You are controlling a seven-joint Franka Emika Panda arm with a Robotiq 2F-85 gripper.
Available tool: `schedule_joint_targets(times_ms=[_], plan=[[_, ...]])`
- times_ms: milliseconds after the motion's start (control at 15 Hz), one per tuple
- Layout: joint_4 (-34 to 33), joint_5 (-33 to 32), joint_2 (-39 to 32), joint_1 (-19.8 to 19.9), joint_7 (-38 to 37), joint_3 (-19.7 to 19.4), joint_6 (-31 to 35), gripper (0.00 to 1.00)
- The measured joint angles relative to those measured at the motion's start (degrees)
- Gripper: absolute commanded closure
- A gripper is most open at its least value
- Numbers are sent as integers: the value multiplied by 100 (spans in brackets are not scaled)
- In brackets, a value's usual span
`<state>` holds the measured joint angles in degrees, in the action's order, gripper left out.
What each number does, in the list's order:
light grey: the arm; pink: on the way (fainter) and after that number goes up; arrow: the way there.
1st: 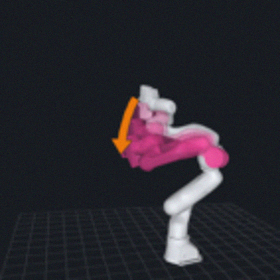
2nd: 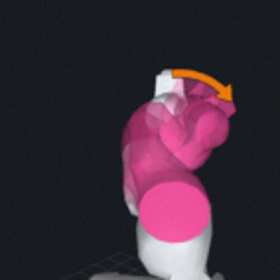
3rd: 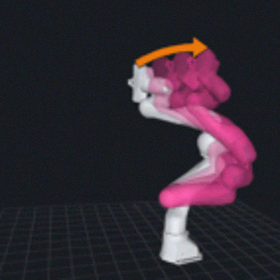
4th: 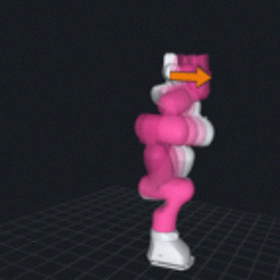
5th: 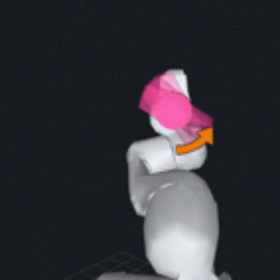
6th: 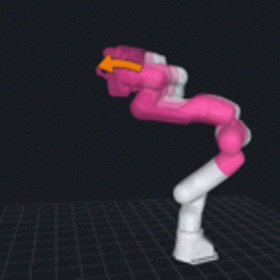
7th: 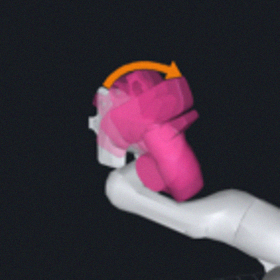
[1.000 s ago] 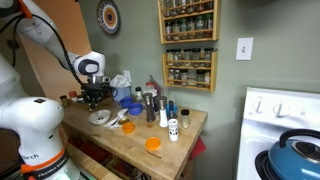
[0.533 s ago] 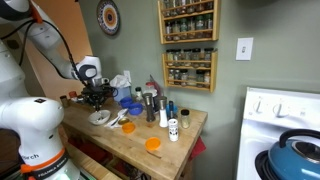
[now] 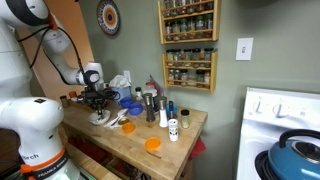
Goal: Put the pen in the white bowl
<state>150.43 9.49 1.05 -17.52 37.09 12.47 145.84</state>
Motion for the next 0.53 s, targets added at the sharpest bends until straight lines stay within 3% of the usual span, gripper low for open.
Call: schedule_joint_targets(times_ms=[267,467,533], plan=[[-108,114,-33,0,5,106,0,23],[-167,1203,117,-11,995,139,2,2],[-166,1640,262,-31,1479,144,-11,20]])
